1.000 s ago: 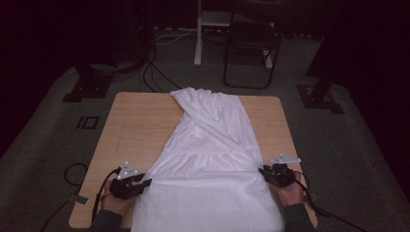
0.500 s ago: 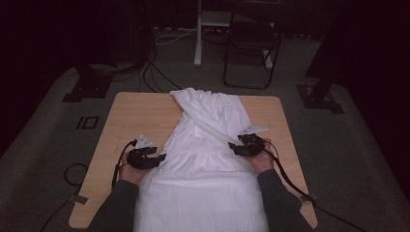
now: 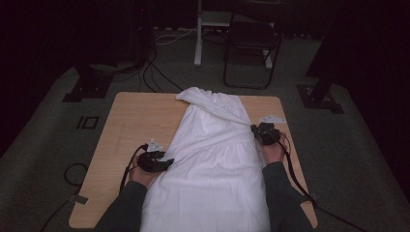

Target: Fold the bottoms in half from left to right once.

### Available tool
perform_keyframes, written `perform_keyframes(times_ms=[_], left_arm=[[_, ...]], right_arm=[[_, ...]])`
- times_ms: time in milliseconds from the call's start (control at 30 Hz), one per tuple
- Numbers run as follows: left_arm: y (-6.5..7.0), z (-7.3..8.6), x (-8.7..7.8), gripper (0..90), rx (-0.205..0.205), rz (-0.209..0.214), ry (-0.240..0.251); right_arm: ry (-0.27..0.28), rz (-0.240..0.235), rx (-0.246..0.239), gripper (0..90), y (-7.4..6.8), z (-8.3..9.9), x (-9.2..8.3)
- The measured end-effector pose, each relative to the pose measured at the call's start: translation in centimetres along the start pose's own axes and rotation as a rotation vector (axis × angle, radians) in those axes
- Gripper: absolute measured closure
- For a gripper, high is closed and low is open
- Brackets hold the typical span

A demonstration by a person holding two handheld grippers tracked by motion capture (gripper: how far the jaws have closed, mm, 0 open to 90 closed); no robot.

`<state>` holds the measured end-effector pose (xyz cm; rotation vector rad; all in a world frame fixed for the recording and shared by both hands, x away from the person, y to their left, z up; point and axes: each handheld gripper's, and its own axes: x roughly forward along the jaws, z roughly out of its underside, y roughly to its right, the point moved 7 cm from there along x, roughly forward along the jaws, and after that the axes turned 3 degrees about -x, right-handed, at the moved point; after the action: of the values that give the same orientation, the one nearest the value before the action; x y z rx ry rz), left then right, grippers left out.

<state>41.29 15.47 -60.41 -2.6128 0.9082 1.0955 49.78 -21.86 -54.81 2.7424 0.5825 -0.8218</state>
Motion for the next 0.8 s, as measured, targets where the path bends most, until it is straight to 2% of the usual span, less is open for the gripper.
perform_keyframes(times_ms=[67,167,267,400,533,567,600,633,667,700,733,800], left_arm=[[0.2,-0.4,-0.1,42.4,0.017,-0.013,-0.018],[-0.2,-2.0,-0.4,41.3,0.009,-0.024,0.023],[-0.9,-4.4,-0.2,39.6,-0.013,-0.045,0.063],[-2.0,-6.5,2.2,36.6,-0.088,-0.041,0.052],[-2.7,-6.5,5.0,37.0,-0.135,-0.058,-0.008],[-2.6,-6.3,5.4,39.9,-0.132,-0.05,-0.022],[-2.4,-6.2,5.5,43.3,-0.116,-0.049,-0.011],[-2.2,-6.0,5.3,53.3,-0.095,-0.038,-0.01],[-2.0,-5.8,5.2,70.3,-0.07,-0.041,-0.018],[-1.9,-5.6,4.9,81.3,-0.062,-0.032,-0.022],[-1.7,-5.3,4.7,86.9,-0.061,-0.023,-0.022],[-1.4,-4.6,4.1,88.1,-0.051,-0.012,-0.023]], right_arm=[[-0.05,-0.005,0.014,87.8,0.0,1.6,1.5],[-0.101,-0.019,0.065,87.8,0.3,3.4,3.2],[-0.13,-0.026,0.077,87.6,0.1,4.1,4.0],[-0.136,-0.025,0.08,86.9,0.1,4.1,4.2],[-0.142,-0.026,0.079,84.2,0.2,4.2,4.1],[-0.141,-0.028,0.078,84.2,0.3,4.2,4.1],[-0.14,-0.03,0.079,84.3,0.3,4.2,4.1],[-0.137,-0.03,0.077,85.0,0.3,4.2,4.1],[-0.135,-0.033,0.074,86.6,0.2,4.2,4.1],[-0.134,-0.038,0.072,87.2,0.1,4.3,4.0],[-0.134,-0.04,0.076,87.4,0.0,4.4,3.9],[-0.139,-0.047,0.079,88.1,-0.2,4.7,3.4]])
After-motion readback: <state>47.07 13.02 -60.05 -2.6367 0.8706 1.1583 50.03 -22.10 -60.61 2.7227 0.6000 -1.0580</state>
